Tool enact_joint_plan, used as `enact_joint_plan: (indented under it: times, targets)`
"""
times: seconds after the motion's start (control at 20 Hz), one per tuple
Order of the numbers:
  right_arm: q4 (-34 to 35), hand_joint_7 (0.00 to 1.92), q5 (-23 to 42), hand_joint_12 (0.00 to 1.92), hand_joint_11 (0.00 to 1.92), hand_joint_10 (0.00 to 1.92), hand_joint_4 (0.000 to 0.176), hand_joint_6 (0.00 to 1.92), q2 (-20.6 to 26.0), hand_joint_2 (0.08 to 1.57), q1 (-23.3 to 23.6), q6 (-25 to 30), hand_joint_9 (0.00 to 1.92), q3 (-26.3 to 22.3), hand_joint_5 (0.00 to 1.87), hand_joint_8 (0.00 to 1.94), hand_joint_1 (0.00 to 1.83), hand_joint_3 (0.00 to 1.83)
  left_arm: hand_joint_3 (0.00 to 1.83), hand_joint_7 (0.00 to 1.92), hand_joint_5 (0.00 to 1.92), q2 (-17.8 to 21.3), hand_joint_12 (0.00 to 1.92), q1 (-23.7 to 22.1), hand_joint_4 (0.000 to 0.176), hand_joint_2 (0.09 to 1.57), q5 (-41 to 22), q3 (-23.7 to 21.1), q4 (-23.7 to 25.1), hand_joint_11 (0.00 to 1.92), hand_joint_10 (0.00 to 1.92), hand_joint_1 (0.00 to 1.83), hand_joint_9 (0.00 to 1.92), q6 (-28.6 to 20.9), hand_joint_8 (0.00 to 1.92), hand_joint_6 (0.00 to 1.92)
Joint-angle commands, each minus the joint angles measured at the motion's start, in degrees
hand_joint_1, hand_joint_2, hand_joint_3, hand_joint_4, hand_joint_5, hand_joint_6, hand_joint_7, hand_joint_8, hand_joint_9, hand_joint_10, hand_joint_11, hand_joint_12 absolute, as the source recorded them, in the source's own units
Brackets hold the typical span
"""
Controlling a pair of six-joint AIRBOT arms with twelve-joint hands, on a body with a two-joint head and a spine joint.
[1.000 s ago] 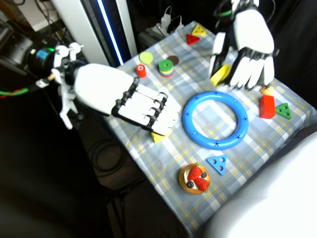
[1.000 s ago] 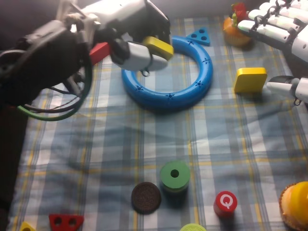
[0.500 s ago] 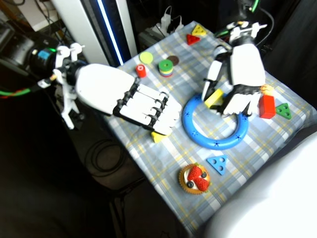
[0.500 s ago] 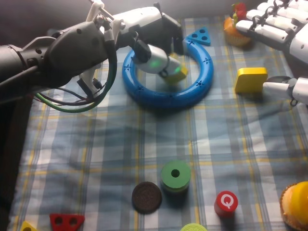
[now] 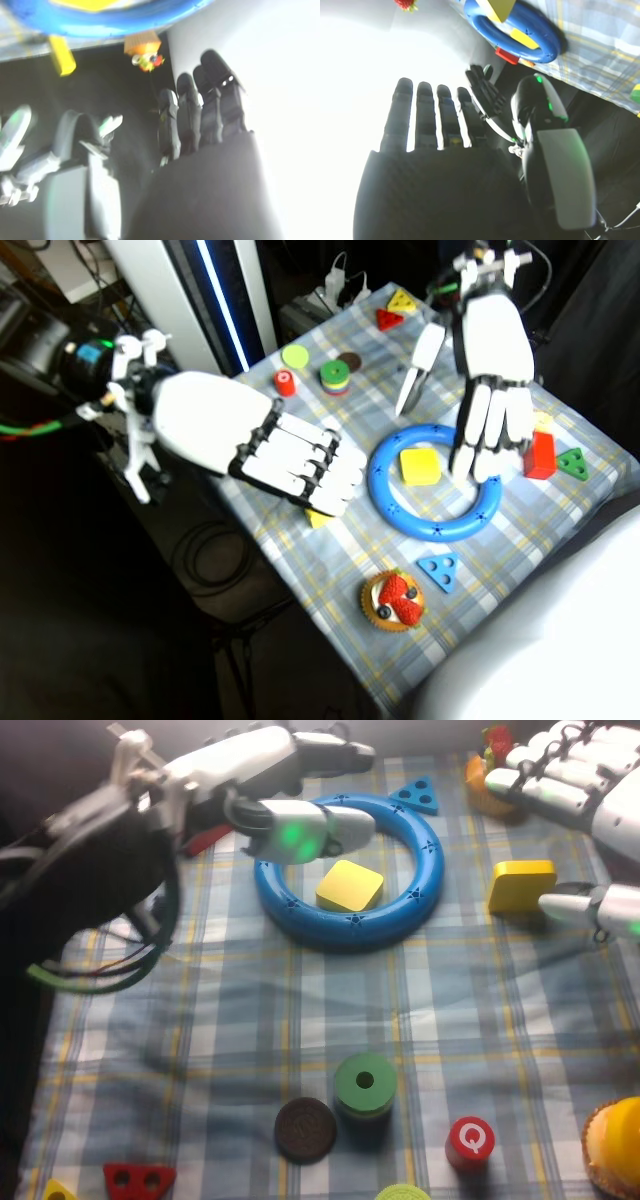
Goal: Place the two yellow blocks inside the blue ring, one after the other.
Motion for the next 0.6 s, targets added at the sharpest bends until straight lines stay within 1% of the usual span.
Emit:
enact_joint_plan:
  times: [0.0,0.05,0.1,0.15,0.2,0.25,0.3,0.35,0.4,0.45,0.5,0.55]
  targets:
    - [0.0,0.0,5.3,0.02,0.03,0.0,0.0,0.0,-0.5,1.33,1.1,0.2,0.01,0.7,0.0,0.0,0.47,0.0,0.01,0.32,0.34,1.3,1.18,0.2,0.042,1.39,-11.9,-0.8,2.1,0.0,0.47,0.29,0.08,-2.9,0.0,0.01]
    - [0.6,0.02,4.7,0.03,0.04,0.01,0.0,0.0,-1.4,1.32,1.1,0.2,0.02,1.6,0.0,0.01,0.53,0.0,0.01,0.33,0.37,2.7,1.2,1.1,0.022,1.4,-14.5,-2.0,3.4,0.0,0.47,0.34,0.08,-5.3,0.01,0.02]
    - [0.9,0.02,4.2,0.03,0.04,0.01,0.0,0.0,-2.0,1.32,1.2,0.2,0.02,2.1,0.0,0.01,0.53,0.0,0.01,0.33,0.37,3.6,1.2,1.8,0.022,1.4,-16.2,-2.9,4.1,0.0,0.47,0.34,0.08,-6.8,0.01,0.02]
    - [1.8,0.07,3.1,0.56,0.0,0.04,0.0,0.01,-3.3,1.3,1.2,0.2,0.07,3.6,0.03,0.03,0.61,0.0,0.0,0.32,0.37,5.0,0.85,3.1,0.004,1.42,-19.0,-4.2,5.4,0.0,0.34,0.42,0.1,-9.5,0.01,0.01]
    - [3.1,0.09,1.9,0.66,0.0,0.04,0.0,0.01,-4.6,1.3,1.4,0.1,0.08,5.0,0.04,0.02,0.65,0.0,0.0,0.35,0.38,6.2,0.94,4.5,0.0,1.42,-21.4,-5.3,6.1,0.0,0.37,0.48,0.14,-11.2,0.01,0.01]
    - [4.3,0.09,1.3,0.66,0.0,0.04,0.0,0.01,-5.6,1.3,1.4,0.0,0.08,6.1,0.04,0.02,0.65,0.0,0.0,0.35,0.38,7.0,0.94,5.3,0.0,1.42,-23.0,-6.0,6.4,0.0,0.37,0.48,0.14,-12.2,0.01,0.01]
    - [5.7,0.14,0.7,0.76,0.0,0.06,0.0,0.01,-6.5,1.31,1.4,-0.4,0.11,7.1,0.08,0.02,0.67,0.0,0.0,0.37,0.4,7.7,1.1,6.1,0.0,1.41,-24.4,-6.7,6.7,0.0,0.38,0.51,0.16,-13.0,0.02,0.01]
    - [6.5,0.14,0.2,0.76,0.0,0.06,0.0,0.01,-7.1,1.31,1.4,-0.4,0.11,7.8,0.08,0.02,0.67,0.0,0.0,0.37,0.4,8.1,1.1,6.7,0.0,1.41,-25.5,-7.2,6.8,0.0,0.38,0.51,0.16,-13.5,0.02,0.01]
    - [7.6,0.22,-0.4,1.07,0.0,0.1,0.0,0.02,-7.7,1.32,1.4,-0.4,0.19,8.8,0.16,0.02,0.7,0.0,0.0,0.35,0.39,8.7,1.09,7.6,0.0,1.42,-26.9,-7.8,7.0,0.0,0.35,0.52,0.13,-14.5,0.0,0.01]
    - [8.3,0.23,-0.8,1.15,0.0,0.11,0.0,0.02,-8.1,1.31,1.4,-0.4,0.2,9.3,0.18,0.02,0.69,0.0,0.0,0.34,0.38,9.1,1.03,8.3,0.0,1.43,-27.9,-8.1,7.2,0.0,0.32,0.49,0.13,-15.5,0.0,0.0]
    - [9.0,0.37,-1.0,1.39,0.0,0.28,0.0,0.02,-8.3,1.3,1.4,-0.4,0.24,9.7,0.26,0.03,0.73,0.0,0.0,0.33,0.39,9.4,0.95,8.8,0.0,1.42,-28.6,-8.2,7.5,0.0,0.29,0.52,0.13,-16.7,0.0,0.0]
    - [9.4,0.37,-1.0,1.39,0.0,0.28,0.0,0.02,-8.5,1.3,1.4,-0.4,0.24,10.0,0.26,0.03,0.73,0.0,0.0,0.33,0.39,9.5,0.95,9.0,0.0,1.42,-28.9,-8.2,7.6,0.0,0.29,0.52,0.13,-17.2,0.0,0.0]
